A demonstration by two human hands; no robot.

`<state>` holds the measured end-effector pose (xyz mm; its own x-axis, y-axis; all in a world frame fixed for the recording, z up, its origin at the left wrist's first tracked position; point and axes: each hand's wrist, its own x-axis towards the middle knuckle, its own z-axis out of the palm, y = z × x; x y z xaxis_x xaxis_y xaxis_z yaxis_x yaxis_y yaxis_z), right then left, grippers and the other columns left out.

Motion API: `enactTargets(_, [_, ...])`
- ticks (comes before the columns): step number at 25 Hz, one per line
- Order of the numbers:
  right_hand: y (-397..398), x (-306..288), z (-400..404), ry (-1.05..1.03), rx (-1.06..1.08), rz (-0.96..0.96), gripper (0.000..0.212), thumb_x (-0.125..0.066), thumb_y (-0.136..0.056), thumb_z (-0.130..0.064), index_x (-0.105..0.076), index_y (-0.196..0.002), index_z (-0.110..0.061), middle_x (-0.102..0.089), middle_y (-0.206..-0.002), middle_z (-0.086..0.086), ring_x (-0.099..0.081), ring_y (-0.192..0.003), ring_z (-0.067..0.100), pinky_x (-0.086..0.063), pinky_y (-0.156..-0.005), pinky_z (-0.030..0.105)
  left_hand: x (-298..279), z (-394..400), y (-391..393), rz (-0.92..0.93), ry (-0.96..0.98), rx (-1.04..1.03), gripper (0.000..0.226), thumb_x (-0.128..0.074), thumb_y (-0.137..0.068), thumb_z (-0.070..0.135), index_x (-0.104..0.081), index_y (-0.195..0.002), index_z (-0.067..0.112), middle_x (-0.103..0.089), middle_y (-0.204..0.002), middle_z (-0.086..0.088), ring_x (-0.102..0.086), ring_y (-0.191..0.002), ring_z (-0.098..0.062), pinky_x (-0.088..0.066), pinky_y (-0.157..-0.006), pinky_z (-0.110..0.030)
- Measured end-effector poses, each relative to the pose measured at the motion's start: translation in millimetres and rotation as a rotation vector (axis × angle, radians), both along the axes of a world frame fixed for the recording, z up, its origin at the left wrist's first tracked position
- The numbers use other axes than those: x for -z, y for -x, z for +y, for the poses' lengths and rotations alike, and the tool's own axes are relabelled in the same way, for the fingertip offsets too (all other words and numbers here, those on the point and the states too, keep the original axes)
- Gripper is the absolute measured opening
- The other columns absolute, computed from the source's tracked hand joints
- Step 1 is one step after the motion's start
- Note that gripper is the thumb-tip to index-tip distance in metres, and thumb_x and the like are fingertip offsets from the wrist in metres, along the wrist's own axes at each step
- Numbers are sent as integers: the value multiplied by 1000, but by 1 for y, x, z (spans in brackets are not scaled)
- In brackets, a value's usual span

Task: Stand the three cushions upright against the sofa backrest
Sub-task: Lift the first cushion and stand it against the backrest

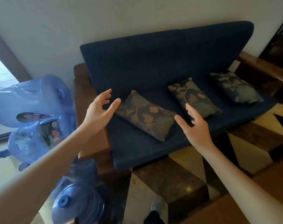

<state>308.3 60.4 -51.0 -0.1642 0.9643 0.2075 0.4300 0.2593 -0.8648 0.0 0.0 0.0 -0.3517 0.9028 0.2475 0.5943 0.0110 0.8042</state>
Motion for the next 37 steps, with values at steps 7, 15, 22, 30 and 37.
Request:
enactTargets(7, [14,27,81,124,-11,3,88,-55,-70,-79,-37,-146,-38,-41,-151,-14,-37,-138,7,-33,-112,37,11,91,19,-41,148,-34,66,-57,-86,58,-45,-144,30,-59,-136,3,-56,-120,-9,-41,-97,-25])
enactTargets(15, [46,53,151,227,7,38,85,-56,-72,-77,-38,-145,-39,-41,-151,-14,-37,-137,7,-32,-107,29,40,159,50,-78,216,-66,67,-57,-85,60,-44,-144,30,-57,-137,4,-55,-121,-10,-45,-103,-36])
enactTargets(22, [81,73,219,310,68,38,85,-58,-70,-77,-39,-145,-40,-41,-151,-15,-37,-137,6,-33,-109,33,70,240,110,-117,293,-43,69,-56,-84,61,-42,-144,30,-55,-140,3,-53,-124,-12,-44,-105,-39])
enactTargets(30, [123,82,275,401,167,55,90,-59,-66,-78,-40,-145,-38,-42,-150,-13,-38,-136,7,-31,-104,27,91,327,163,-115,370,-13,71,-56,-85,61,-40,-146,29,-53,-141,4,-50,-127,-10,-42,-101,-31])
enactTargets(37, [136,105,296,481,221,31,99,-57,-58,-86,-40,-144,-39,-44,-149,-11,-40,-134,7,-33,-102,28,117,369,180,-129,454,14,73,-54,-85,62,-37,-147,28,-50,-144,1,-48,-129,-13,-38,-99,-28])
